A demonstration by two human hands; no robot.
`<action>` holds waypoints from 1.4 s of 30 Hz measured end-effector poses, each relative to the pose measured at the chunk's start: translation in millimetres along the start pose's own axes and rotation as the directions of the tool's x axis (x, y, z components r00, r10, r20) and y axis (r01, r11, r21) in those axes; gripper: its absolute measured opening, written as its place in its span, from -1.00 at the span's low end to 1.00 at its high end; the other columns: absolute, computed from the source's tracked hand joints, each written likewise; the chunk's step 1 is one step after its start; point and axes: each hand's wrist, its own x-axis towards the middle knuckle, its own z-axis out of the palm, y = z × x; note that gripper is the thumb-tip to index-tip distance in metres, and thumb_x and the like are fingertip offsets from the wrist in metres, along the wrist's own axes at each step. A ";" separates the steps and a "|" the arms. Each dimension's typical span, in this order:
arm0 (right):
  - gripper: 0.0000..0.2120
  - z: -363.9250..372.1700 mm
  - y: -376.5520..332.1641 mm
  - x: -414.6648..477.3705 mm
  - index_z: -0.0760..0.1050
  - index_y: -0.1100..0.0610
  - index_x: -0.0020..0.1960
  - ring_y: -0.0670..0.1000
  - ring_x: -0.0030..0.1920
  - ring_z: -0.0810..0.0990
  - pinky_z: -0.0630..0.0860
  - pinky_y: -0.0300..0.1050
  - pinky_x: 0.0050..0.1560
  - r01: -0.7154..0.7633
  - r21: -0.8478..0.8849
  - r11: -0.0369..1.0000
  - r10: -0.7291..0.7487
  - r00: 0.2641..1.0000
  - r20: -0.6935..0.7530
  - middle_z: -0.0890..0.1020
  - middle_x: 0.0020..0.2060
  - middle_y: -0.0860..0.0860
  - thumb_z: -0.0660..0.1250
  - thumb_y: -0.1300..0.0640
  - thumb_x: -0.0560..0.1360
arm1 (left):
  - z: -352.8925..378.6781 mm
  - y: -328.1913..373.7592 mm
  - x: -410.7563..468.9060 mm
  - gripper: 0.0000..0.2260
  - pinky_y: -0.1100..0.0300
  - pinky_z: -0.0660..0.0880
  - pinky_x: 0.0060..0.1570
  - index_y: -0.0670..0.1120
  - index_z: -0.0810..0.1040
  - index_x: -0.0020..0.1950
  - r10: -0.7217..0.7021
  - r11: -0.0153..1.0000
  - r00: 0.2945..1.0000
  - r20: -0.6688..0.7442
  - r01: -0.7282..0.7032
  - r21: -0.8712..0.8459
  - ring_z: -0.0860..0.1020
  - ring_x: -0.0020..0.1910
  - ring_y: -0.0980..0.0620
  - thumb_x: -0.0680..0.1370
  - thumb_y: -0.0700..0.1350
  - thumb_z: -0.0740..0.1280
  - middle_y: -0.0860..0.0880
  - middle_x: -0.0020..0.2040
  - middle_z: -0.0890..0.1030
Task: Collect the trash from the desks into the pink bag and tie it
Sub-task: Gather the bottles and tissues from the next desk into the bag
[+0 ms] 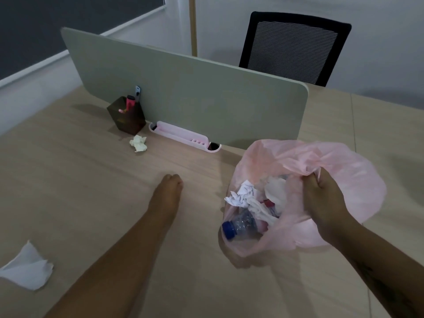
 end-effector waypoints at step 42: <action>-0.75 -128.6 -44.2 -66.7 0.42 0.07 -0.23 -0.08 -0.48 0.42 0.35 -0.24 -0.49 0.109 0.184 0.977 -0.098 0.993 -0.070 0.48 -0.46 -0.09 0.08 0.16 0.58 | 26.6 255.0 -65.6 -0.60 -0.01 0.39 0.08 -0.05 0.49 0.18 0.091 0.995 0.985 -0.146 -0.086 0.042 0.38 0.19 -0.16 0.49 0.19 0.31 -0.05 0.21 0.50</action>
